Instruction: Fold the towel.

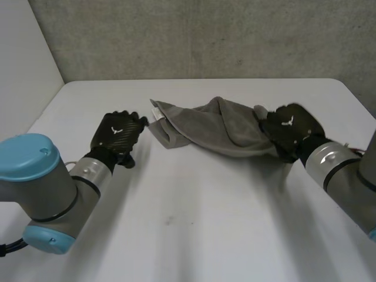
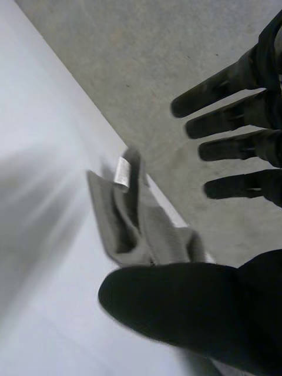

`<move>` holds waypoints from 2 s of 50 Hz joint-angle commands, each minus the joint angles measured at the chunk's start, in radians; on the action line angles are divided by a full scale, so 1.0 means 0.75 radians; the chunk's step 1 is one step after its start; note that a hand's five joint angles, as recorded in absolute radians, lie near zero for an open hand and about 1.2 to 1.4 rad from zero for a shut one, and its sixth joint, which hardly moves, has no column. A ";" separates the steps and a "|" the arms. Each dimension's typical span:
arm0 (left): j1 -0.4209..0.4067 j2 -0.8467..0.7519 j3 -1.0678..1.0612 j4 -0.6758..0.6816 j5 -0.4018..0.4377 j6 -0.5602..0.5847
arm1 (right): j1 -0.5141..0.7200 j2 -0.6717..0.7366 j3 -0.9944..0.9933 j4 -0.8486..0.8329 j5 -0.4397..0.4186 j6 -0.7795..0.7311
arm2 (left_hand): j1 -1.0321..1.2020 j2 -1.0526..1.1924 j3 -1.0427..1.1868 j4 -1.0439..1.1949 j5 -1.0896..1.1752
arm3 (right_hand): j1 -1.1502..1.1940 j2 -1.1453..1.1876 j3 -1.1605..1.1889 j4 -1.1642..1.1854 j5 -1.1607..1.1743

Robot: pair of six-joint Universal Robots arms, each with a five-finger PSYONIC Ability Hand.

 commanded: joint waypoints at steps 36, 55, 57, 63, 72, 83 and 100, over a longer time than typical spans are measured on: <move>-0.250 -0.484 0.482 0.022 0.126 -0.445 | 0.088 -0.728 -0.032 0.222 0.019 0.001 | 0.167 0.174 0.172 0.177 0.168 | 0.571 0.288 0.276 0.270 0.303; -0.154 0.042 0.069 -0.529 0.040 -0.580 | 0.081 -0.627 0.013 0.208 0.021 0.001 | 0.140 0.147 0.145 0.150 0.141 | 0.571 0.288 0.276 0.270 0.303; -0.187 0.081 0.022 -0.540 -0.001 -0.621 | 0.081 -0.621 0.013 0.208 0.021 0.001 | 0.136 0.143 0.141 0.146 0.137 | 0.571 0.288 0.276 0.270 0.303; -0.389 0.097 -0.029 -0.532 -0.211 -0.770 | 0.081 -0.591 0.000 0.208 0.053 0.005 | 0.140 0.147 0.145 0.150 0.140 | 0.571 0.288 0.276 0.270 0.303; -0.594 -0.034 0.089 -0.503 -0.359 -0.887 | 0.094 -0.589 -0.020 0.197 0.180 0.050 | 0.136 0.143 0.141 0.146 0.137 | 0.571 0.288 0.276 0.270 0.303; -0.739 -0.287 0.363 -0.395 -0.576 -0.946 | 0.173 -0.631 -0.047 0.203 0.217 0.125 | 0.061 0.069 0.067 0.071 0.062 | 0.571 0.288 0.276 0.270 0.303; -0.739 -0.494 0.529 -0.248 -0.647 -0.973 | 0.255 -0.672 -0.059 0.201 0.284 0.123 | 0.720 0.727 0.725 0.730 0.721 | 0.571 0.288 0.276 0.270 0.303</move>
